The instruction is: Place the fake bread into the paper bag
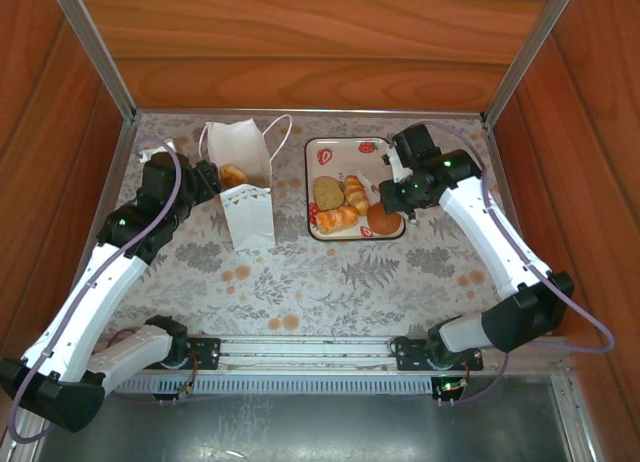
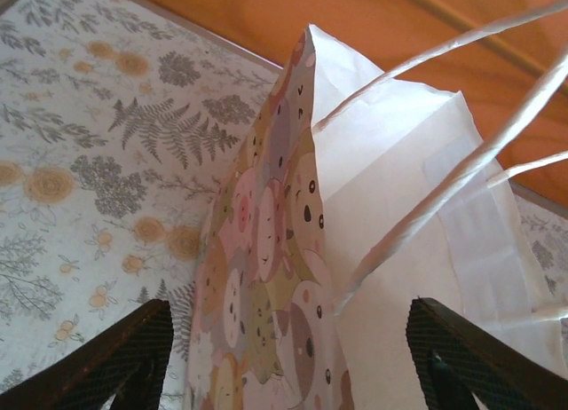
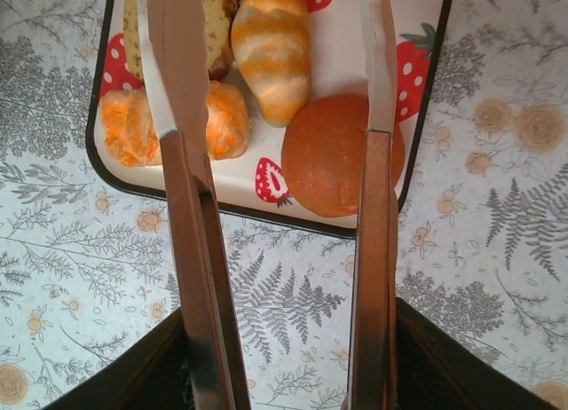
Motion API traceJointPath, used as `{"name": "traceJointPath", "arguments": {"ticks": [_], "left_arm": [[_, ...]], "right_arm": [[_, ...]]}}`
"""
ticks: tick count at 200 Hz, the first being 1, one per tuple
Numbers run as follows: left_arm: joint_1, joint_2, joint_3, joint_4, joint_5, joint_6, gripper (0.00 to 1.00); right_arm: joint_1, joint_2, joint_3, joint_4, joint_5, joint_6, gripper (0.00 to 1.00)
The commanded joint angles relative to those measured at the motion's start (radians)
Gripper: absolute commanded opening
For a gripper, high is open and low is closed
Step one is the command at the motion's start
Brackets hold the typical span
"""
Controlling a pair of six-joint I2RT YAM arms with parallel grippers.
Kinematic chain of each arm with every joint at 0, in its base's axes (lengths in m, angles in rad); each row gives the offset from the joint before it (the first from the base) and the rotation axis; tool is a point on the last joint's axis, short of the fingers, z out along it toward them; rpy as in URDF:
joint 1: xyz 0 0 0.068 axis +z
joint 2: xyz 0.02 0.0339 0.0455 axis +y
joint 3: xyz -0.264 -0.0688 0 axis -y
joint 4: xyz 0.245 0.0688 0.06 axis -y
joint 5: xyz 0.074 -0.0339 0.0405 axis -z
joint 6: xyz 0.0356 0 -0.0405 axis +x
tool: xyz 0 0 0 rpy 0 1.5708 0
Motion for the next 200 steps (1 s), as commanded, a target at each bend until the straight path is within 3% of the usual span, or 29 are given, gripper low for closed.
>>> {"name": "traceJointPath", "arguments": {"ticks": [1,33,200], "left_arm": [[0.011,-0.024,-0.017,0.017,-0.021,0.015,0.78],[0.013,-0.047,-0.033,0.019,-0.028,0.02,0.85],[0.025,-0.068,-0.05,0.019,-0.024,0.03,0.85]], "right_arm": [[-0.012,0.023,-0.009,0.044,-0.046,0.001,0.54],[-0.017,0.076,-0.007,0.044,-0.036,-0.01,0.56],[-0.023,0.312,0.072,0.021,-0.061,-0.061,0.6]]}}
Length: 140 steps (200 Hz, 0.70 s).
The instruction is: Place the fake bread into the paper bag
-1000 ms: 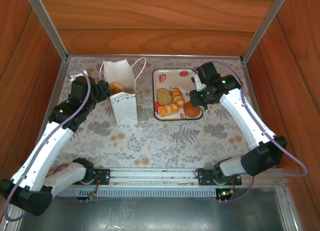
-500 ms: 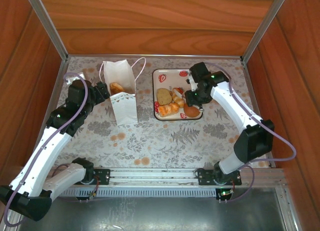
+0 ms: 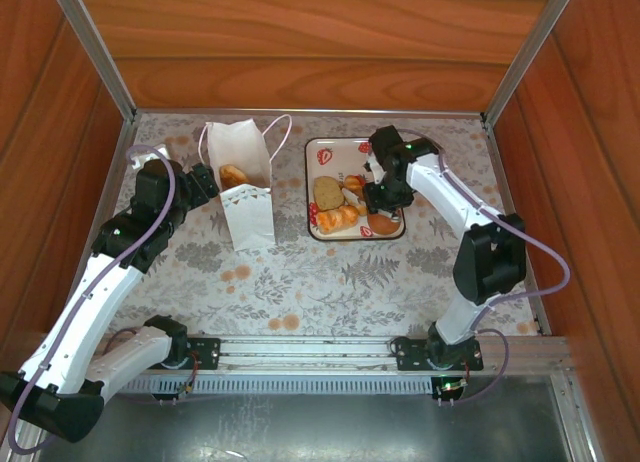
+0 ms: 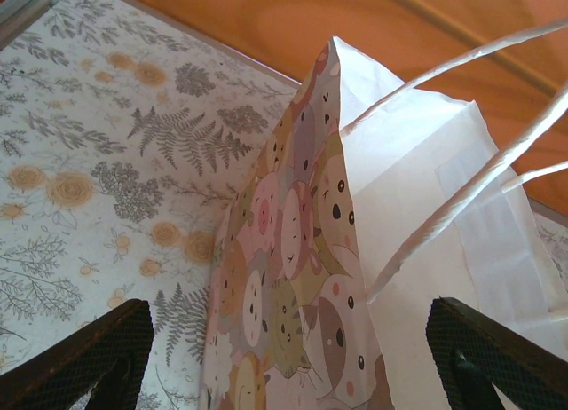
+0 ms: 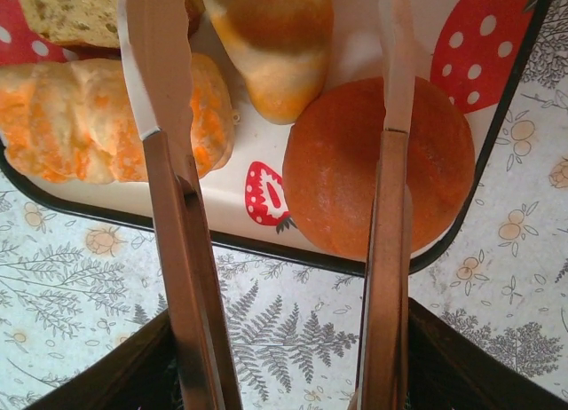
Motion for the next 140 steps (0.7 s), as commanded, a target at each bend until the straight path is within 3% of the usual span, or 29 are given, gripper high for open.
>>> {"name": "traceJointPath", "arguments": {"ticks": [1,73,140], "left_arm": [[0.008,-0.013,-0.013,0.014,-0.012,0.019,0.85],[0.009,-0.007,-0.008,0.013,-0.01,0.021,0.85],[0.008,0.001,-0.003,0.014,-0.008,0.022,0.85]], "right_arm": [[-0.008,0.008,0.035,-0.019,-0.019,-0.02,0.59],[-0.01,0.057,0.058,-0.033,-0.034,-0.02,0.58],[-0.014,0.07,0.058,-0.037,-0.035,-0.017,0.49]]}}
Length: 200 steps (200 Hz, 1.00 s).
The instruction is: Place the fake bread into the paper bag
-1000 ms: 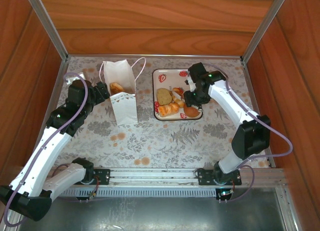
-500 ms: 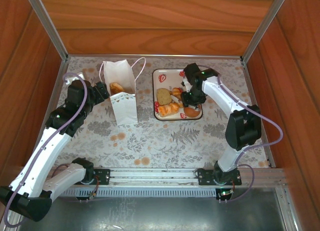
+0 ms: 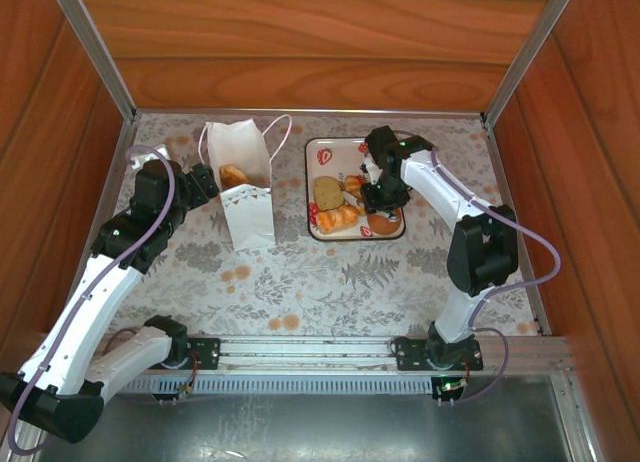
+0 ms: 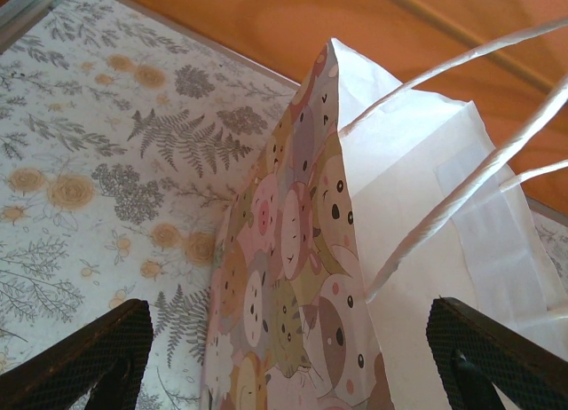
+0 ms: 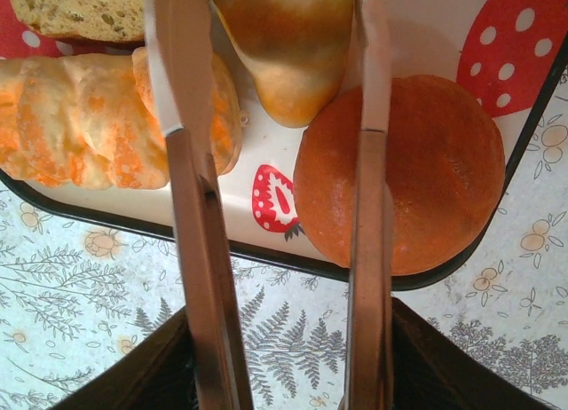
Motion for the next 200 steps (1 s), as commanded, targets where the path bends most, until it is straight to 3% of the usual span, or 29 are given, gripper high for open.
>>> {"name": "traceJointPath", "arguments": {"ticks": [1,96,200], "left_arm": [[0.008,0.004,-0.003,0.014,-0.008,0.016,0.85],[0.01,0.007,-0.003,0.014,0.0,0.017,0.85],[0.009,-0.001,0.003,0.014,0.044,0.007,0.85]], "right_arm": [[-0.013,0.012,0.027,-0.023,-0.011,-0.009,0.49],[-0.015,0.03,0.029,-0.043,-0.016,-0.014,0.42],[-0.015,-0.076,0.044,-0.052,0.018,-0.008,0.38]]}}
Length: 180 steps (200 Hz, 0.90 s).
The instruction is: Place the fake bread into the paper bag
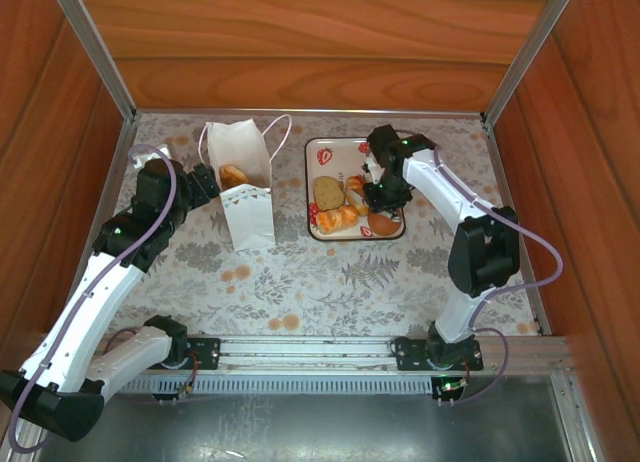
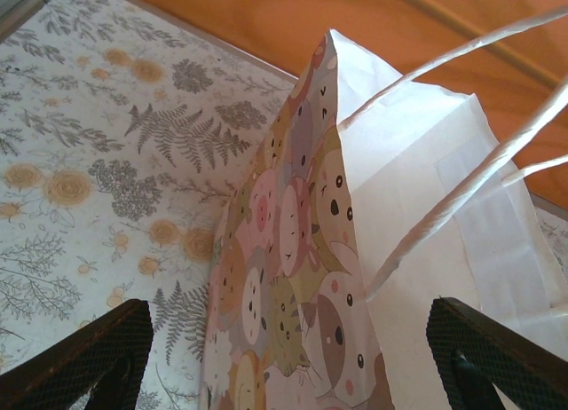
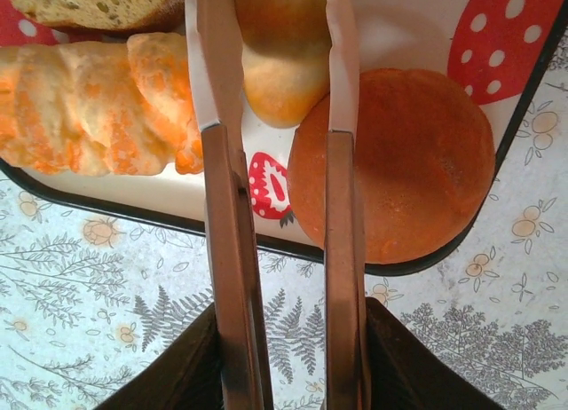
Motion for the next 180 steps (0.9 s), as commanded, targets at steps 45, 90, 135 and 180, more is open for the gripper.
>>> {"name": "traceJointPath", "arguments": {"ticks": [45,90,135,180], "left_arm": [[0.01,-0.007,0.036,0.014,0.115,0.012,0.85],[0.009,0.014,0.066,0.001,0.153,-0.006,0.83],[0.009,0.065,0.094,-0.037,0.132,0.005,0.8],[0.01,0.16,0.148,-0.098,0.082,0.038,0.74]], "right_arm": [[-0.009,-0.094,0.052,-0.029,0.032,-0.004,0.38],[-0.006,-0.16,0.117,-0.073,0.02,-0.005,0.38],[0.018,-0.252,0.182,-0.097,0.004,0.0,0.38],[0.067,-0.295,0.283,-0.142,0.03,0.01,0.38]]}}
